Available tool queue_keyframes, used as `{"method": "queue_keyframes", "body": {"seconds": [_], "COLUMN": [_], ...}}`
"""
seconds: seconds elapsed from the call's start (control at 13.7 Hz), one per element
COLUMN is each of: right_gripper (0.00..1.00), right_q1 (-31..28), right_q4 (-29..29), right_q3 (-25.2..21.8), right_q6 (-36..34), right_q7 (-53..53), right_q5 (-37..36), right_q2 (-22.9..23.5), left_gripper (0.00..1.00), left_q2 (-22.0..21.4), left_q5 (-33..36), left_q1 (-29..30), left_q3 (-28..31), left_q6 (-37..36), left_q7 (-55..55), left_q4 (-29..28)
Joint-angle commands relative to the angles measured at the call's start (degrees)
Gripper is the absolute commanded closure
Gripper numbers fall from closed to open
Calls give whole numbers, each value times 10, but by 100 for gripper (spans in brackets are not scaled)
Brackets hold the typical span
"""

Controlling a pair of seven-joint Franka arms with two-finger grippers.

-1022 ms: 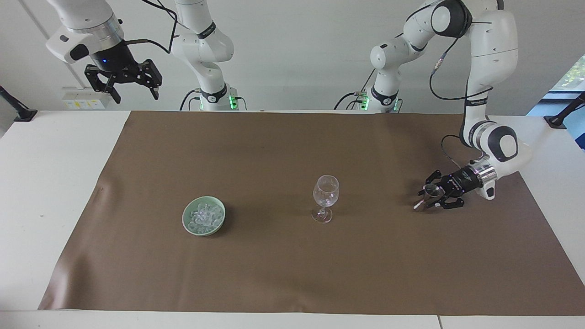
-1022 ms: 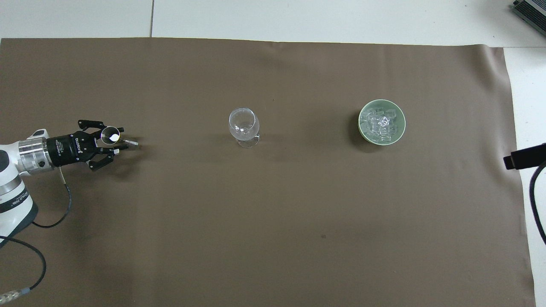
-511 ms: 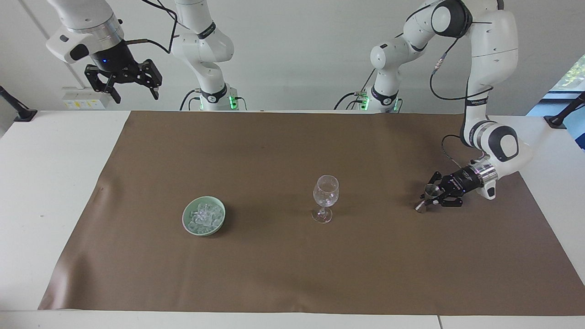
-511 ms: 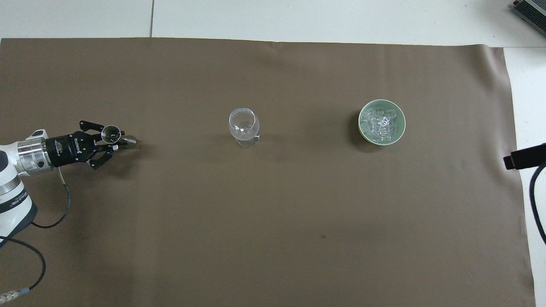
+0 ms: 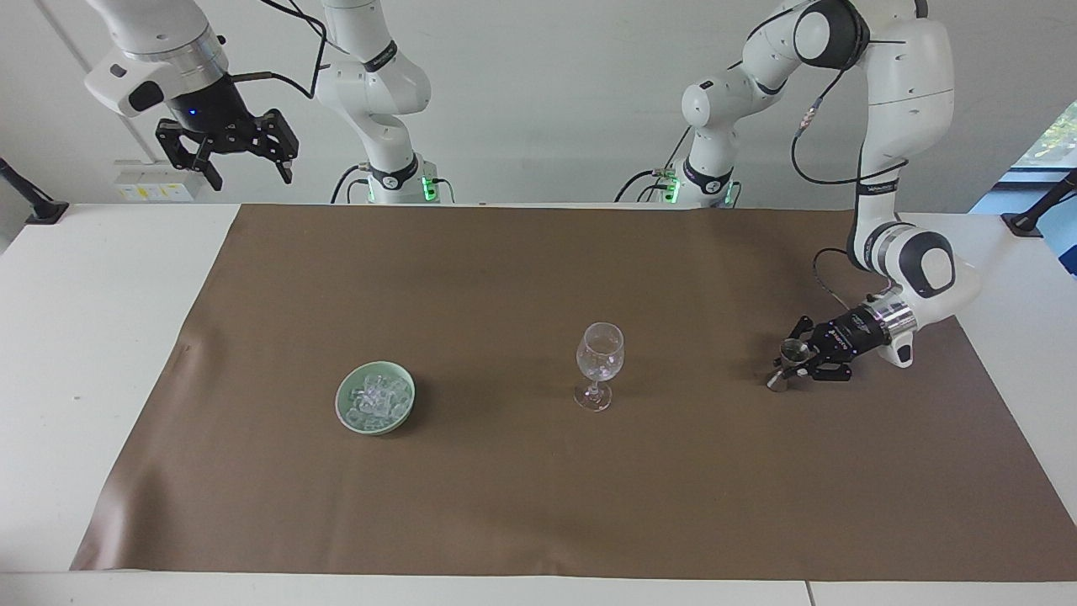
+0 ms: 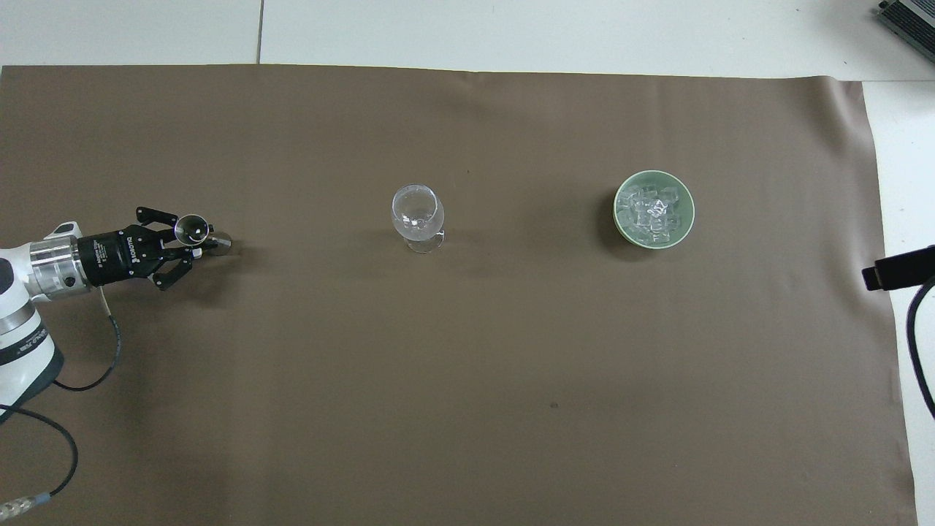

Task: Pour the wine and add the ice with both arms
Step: 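Lift and carry the silver cup over the clear glass with the left gripper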

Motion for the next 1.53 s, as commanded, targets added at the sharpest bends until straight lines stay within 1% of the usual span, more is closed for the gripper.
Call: {"method": "queue_keyframes", "body": {"seconds": [0.0, 0.37, 0.58, 0.95, 1.17, 1.46], "right_gripper": [0, 0, 0, 0, 0, 0], "right_q1": [-2, -2, -2, -2, -2, -2], "right_q4": [-10, -10, -10, -11, -10, -10], "right_q3": [1, 1, 1, 1, 1, 1], "right_q6": [5, 5, 4, 4, 5, 5], "right_q7": [8, 8, 8, 8, 8, 8], "right_q5": [10, 10, 10, 10, 10, 10], "right_q2": [-7, -7, -7, -7, -7, -7], "left_gripper": [100, 100, 100, 100, 100, 100], "left_q2": [-5, -11, -51, -106, -120, -140], "left_q5": [-9, -10, -7, -5, -3, 14], "left_q1": [-4, -7, -44, -107, -139, -175], "left_q3": [3, -1, 1, 4, 4, 5], "left_q6": [-11, -43, -35, -9, 0, 8], "left_q7": [0, -39, -114, -201, -237, -251], "left_q4": [-2, 9, 22, 23, 33, 34]}}
